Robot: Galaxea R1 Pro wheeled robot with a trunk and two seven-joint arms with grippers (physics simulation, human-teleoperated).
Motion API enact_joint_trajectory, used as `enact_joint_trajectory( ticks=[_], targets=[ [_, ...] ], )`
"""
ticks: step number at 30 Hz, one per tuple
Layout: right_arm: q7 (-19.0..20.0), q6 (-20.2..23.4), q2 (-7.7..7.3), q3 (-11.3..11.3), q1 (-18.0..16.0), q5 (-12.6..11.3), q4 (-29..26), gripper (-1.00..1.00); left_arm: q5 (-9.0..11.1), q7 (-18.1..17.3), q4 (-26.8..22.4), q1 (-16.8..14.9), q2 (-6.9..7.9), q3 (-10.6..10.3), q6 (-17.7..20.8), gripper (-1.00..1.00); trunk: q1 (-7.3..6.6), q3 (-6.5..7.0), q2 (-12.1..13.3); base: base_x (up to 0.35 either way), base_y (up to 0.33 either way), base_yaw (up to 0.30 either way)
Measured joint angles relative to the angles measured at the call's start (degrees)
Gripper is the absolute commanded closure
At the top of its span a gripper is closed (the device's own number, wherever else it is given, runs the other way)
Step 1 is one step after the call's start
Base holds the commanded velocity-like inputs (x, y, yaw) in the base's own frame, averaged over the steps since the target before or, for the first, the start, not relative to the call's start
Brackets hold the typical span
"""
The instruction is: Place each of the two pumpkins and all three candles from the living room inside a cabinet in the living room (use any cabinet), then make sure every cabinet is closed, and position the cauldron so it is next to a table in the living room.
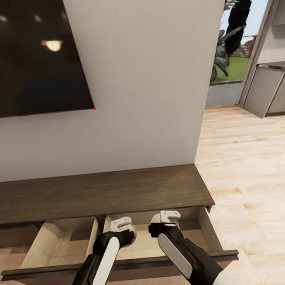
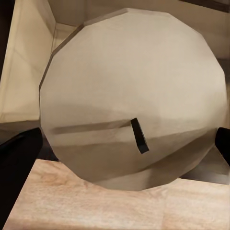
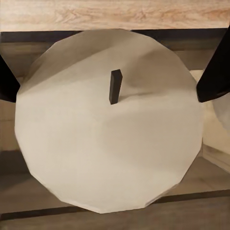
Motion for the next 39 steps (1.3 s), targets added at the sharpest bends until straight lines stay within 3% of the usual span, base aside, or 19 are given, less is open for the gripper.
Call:
enact_joint_trajectory(
  ticks=[15, 22, 32, 39],
  targets=[
    [0.0, 0.4, 0.00, 0.0, -0.7, -0.2, 0.6, 1.00, 0.0, 0.0, 0.0, 0.0, 0.07, 0.0, 0.0, 1.00, 0.00, 0.00, 0.0, 0.079, 0.000, 0.000],
    [0.0, 0.5, -0.01, -0.4, -3.1, -0.8, 5.4, 1.00, -0.1, 0.0, 0.0, 0.0, 0.04, 0.0, 0.0, 1.00, 1.53, -1.25, -2.8, 0.000, 0.000, 0.000],
    [0.0, 0.2, 0.00, -0.5, -3.5, -0.8, 6.4, 1.00, -0.2, 0.0, 2.0, 0.0, 0.00, 0.0, -2.1, 1.00, 3.73, -3.05, -6.8, 0.000, 0.000, 0.000],
    [0.0, 0.0, 0.00, -0.5, -3.5, -0.3, 6.4, 1.00, -0.1, 0.0, 4.3, 0.0, -0.01, -2.2, -4.7, 1.00, 5.27, -4.31, -9.6, 0.000, 0.000, 0.000]
  ],
)
